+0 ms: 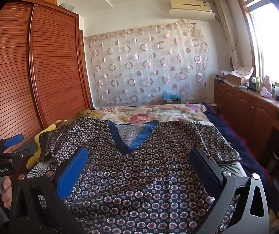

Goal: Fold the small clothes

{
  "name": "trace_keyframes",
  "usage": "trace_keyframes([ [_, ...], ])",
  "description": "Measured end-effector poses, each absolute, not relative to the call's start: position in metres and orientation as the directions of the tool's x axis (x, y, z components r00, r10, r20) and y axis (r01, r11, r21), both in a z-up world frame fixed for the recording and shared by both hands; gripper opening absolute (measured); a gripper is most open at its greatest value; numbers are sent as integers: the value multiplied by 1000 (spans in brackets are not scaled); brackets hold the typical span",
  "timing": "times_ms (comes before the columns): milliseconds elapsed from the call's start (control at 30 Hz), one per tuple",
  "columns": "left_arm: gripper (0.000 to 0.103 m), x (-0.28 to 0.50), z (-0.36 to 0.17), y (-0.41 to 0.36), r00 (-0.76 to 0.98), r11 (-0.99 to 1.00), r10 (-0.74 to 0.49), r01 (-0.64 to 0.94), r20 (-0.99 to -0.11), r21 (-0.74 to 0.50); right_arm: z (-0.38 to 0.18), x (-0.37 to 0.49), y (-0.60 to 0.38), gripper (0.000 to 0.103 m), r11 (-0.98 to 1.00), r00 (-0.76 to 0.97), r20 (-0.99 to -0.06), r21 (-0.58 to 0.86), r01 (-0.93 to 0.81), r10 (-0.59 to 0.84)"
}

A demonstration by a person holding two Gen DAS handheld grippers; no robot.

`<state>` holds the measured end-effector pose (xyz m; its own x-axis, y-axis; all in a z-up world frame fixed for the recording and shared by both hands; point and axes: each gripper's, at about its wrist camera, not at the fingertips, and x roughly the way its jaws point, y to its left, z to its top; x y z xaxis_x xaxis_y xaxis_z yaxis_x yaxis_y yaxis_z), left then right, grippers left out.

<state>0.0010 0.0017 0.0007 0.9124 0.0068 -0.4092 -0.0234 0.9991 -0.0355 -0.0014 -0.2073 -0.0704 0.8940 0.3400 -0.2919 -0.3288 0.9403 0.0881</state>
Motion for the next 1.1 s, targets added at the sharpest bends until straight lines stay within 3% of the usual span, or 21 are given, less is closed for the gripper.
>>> trace_keyframes([
  [1100, 103, -8, 7, 9, 923, 999, 15, -25, -384, -21, -68, -2, -207, 103, 940, 894, -288, 91, -330, 342],
])
